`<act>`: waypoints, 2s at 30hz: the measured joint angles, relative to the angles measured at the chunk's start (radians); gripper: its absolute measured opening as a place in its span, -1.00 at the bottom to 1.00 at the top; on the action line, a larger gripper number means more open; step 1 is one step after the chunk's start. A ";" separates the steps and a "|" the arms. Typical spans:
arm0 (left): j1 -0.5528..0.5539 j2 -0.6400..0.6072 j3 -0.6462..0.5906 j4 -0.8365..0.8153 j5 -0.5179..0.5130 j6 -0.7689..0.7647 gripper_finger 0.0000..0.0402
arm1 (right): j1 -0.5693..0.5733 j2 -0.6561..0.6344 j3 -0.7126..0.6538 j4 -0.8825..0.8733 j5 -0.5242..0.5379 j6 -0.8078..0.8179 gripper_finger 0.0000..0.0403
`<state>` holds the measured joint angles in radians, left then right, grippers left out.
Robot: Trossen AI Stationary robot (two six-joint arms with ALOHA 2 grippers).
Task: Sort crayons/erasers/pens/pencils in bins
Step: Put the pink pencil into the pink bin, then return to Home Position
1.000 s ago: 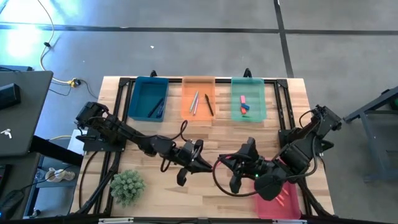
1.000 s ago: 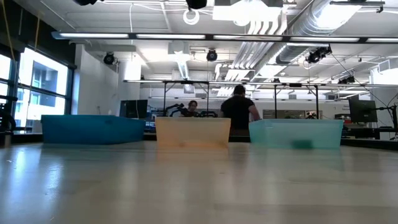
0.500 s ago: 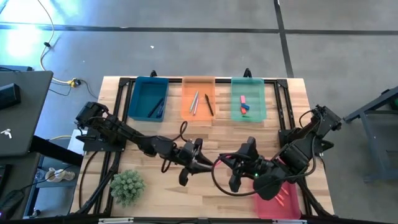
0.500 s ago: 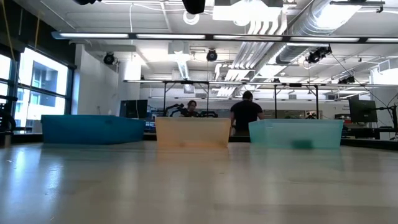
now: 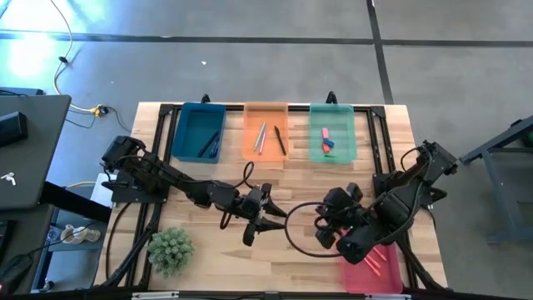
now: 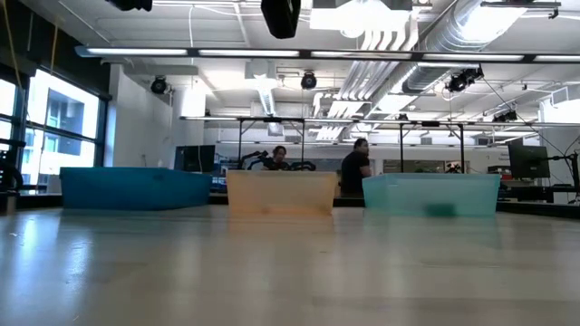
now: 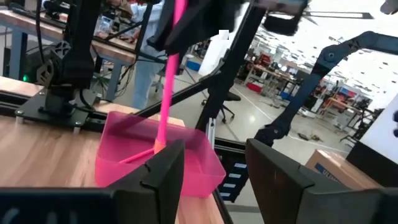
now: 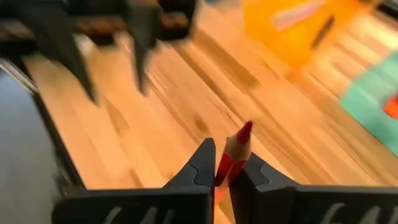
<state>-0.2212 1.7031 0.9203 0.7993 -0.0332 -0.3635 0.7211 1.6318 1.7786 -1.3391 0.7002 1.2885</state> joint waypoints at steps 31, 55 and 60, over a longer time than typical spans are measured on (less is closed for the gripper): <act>0.025 -0.252 0.000 -0.476 -0.236 0.080 -0.22 | 0.261 -0.049 -0.357 -0.120 -0.494 0.514 -0.98; 0.025 -0.498 0.000 -0.671 -0.211 0.045 -0.22 | 0.307 -0.050 -0.636 0.267 -0.656 0.571 -0.83; 0.024 -0.636 0.000 -0.755 -0.221 0.052 -0.22 | 0.307 -0.050 -0.636 0.266 -0.665 0.600 -0.50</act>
<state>-0.1974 1.0674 0.9199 0.0446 -0.2543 -0.3112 1.0279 1.5818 1.1423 -1.0730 0.0352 1.8885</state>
